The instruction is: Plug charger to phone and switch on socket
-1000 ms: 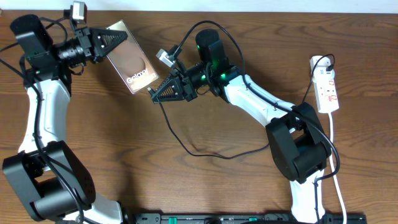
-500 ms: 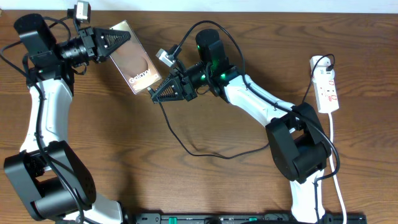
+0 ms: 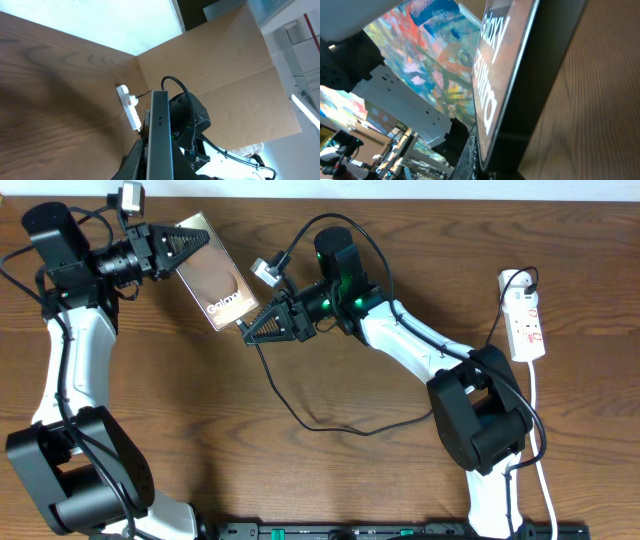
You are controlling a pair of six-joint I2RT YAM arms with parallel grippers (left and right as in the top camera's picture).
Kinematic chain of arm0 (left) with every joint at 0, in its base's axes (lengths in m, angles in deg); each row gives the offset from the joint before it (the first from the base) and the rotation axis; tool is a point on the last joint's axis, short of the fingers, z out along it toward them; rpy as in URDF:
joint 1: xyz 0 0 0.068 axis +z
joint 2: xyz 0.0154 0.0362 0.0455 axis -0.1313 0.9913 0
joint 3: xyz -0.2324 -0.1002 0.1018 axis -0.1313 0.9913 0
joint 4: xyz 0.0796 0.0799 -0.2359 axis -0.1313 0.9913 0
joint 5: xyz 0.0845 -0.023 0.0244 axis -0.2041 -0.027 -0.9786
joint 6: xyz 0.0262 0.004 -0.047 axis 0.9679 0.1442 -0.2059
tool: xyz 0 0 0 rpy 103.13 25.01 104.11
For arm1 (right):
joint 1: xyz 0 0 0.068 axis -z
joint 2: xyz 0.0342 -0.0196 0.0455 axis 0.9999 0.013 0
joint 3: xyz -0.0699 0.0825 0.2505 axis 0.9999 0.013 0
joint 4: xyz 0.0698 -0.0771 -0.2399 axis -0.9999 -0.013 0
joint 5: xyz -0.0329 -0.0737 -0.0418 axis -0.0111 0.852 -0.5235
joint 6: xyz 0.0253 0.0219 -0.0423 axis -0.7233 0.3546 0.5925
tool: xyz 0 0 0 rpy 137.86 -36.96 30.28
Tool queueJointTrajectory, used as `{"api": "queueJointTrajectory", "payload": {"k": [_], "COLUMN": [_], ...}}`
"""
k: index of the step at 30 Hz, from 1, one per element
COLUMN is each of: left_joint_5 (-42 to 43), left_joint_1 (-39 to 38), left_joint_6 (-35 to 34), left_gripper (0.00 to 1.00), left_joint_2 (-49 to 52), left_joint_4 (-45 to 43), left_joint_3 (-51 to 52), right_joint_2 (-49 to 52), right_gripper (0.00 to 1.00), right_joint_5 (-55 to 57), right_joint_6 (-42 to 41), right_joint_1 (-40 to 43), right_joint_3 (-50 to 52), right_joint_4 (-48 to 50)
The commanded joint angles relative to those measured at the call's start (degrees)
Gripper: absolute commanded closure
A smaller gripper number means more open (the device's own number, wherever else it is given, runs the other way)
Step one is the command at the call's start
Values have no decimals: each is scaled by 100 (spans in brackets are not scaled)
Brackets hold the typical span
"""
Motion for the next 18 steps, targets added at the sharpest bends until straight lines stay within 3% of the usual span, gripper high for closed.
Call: {"api": "queueJointTrajectory", "payload": {"k": [1,18], "left_joint_5": [205,205], "left_joint_1": [-13,-13], "left_joint_6": [37,81], "left_gripper": [93,92], "left_joint_2": [0,0], "left_joint_4": [-31,-31], "left_joint_3": [-28,-28], "right_joint_2": [33,33], "right_gripper": [99,99], "right_joint_5": [219,195], "right_joint_6": [-125,-184], "right_joint_1": [15,149], "right_joint_3": [-68,-68], "right_joint_4": [20,22]}}
